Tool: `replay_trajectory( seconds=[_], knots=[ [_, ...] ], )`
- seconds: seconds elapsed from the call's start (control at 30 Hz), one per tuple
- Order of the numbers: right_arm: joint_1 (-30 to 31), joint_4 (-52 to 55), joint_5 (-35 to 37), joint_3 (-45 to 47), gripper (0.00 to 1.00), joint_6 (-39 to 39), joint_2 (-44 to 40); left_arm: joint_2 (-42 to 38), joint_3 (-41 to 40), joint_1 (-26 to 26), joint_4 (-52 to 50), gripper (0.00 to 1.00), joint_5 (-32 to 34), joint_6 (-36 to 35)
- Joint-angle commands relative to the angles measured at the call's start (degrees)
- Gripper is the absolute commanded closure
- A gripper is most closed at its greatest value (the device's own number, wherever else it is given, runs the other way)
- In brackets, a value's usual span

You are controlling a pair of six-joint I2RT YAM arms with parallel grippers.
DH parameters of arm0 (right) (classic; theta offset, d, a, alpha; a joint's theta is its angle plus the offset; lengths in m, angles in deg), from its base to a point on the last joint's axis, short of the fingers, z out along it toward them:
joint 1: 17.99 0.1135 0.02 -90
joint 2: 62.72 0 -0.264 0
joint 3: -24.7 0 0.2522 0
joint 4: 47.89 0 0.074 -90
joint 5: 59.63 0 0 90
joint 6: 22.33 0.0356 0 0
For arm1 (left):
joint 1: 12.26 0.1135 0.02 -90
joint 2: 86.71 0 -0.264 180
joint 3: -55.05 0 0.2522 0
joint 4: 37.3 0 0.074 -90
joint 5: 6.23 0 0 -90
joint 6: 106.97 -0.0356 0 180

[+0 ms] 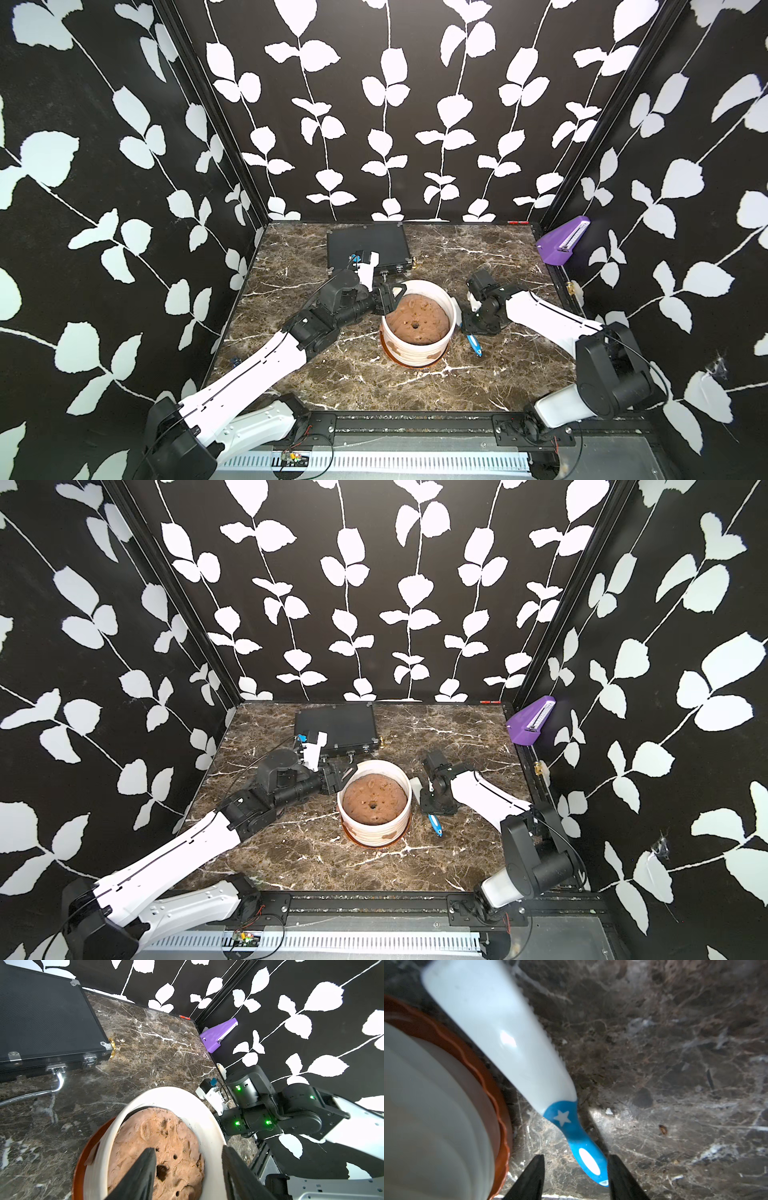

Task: Scrub the dried mud off the ceramic pot
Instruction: Pick up the brush from the center of the board.

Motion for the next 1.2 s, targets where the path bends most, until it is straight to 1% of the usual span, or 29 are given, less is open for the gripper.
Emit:
replay_trajectory(
  seconds=[0.0,0.07,0.13,0.27,0.47,0.57,0.7,0.8,0.9,1.03,1.1,1.17],
  knots=[
    [0.28,2.42,2.38,1.09,0.47,-0.86,0.86,-0.23,-0.66,-0.1,-0.21,0.46,0.16,-0.14],
    [0.71,1.98,2.55,0.78,0.49,-1.28,1.94,-0.14,-0.65,-0.12,-0.21,0.45,0.16,-0.27],
    [2.39,1.84,3.73,-0.24,0.51,-1.81,3.2,0.02,-0.58,-0.09,-0.22,0.45,0.15,-0.35],
    [6.35,3.43,10.84,-3.19,0.54,-2.22,7.05,-0.26,-0.85,-0.09,-0.3,0.46,0.23,-0.33],
    [6.6,3.43,17.64,-3.63,0.59,0.06,9.68,-1.08,-1.46,-0.09,-0.74,0.45,0.67,-0.36],
    [6.45,2.58,18.76,-4.1,0.69,0.32,10.91,-1.02,-1.42,-0.1,-0.91,0.45,0.59,-0.52],
    [5.93,1.13,19.81,-4.24,0.87,0.6,10.71,-1.1,-1.4,-0.07,-1.0,0.45,0.51,-0.56],
    [5.72,0.14,19.36,-3.71,1.0,-0.13,8.41,-1.06,-1.61,-0.05,-1.09,0.45,0.42,-0.7],
    [5.72,0.01,19.51,-3.04,1.0,-0.73,5.56,-0.95,-1.92,-0.02,-1.11,0.45,0.27,-0.75],
    [5.72,1.3,20.97,-2.51,1.0,-0.53,-3.45,-0.43,-1.62,-0.06,-0.71,0.45,-0.38,-0.69],
    [5.73,1.34,20.11,-2.76,1.0,-0.42,-9.46,-0.28,-1.26,-0.09,-0.43,0.45,-1.07,-0.92],
    [5.73,0.09,17.27,-3.33,1.0,0.0,-15.76,-0.23,-1.0,-0.11,0.16,0.44,-1.83,-1.16]
  ],
)
